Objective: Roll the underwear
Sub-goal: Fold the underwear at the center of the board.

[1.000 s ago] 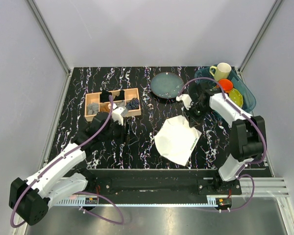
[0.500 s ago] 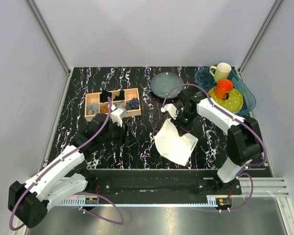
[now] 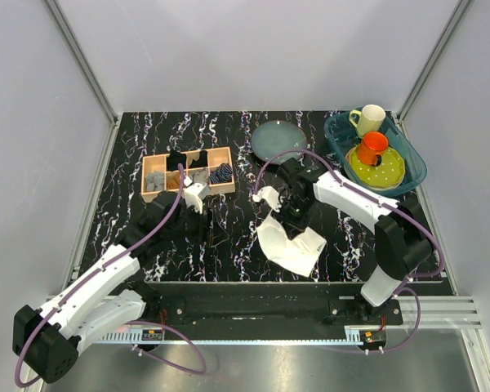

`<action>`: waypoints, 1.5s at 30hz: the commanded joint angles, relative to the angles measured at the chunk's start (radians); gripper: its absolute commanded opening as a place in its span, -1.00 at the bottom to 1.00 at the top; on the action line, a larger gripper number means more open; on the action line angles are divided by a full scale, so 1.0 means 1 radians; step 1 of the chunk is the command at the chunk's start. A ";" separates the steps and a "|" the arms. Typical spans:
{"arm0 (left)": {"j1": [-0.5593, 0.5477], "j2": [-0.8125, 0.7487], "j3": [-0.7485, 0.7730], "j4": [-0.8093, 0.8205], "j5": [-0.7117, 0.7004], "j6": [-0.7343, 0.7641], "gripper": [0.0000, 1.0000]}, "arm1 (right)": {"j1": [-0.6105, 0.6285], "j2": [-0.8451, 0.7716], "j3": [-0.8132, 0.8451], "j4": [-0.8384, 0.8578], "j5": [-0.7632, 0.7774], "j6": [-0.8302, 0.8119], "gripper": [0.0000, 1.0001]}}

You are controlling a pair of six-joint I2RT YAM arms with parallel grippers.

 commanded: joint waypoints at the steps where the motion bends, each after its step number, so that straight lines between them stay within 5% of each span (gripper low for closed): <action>1: 0.006 -0.021 -0.006 0.027 0.016 -0.004 0.27 | 0.034 -0.021 0.015 -0.018 -0.024 0.026 -1.00; 35: 0.006 -0.044 -0.023 0.029 0.022 -0.009 0.29 | 0.196 0.072 -0.020 -0.022 -0.014 0.046 -1.00; 42: 0.006 -0.044 -0.026 0.029 0.024 -0.009 0.29 | 0.219 0.104 -0.018 -0.022 -0.011 0.046 -0.95; 45: 0.006 -0.044 -0.026 0.029 0.024 -0.009 0.28 | 0.225 0.122 -0.026 -0.019 -0.021 0.046 -0.78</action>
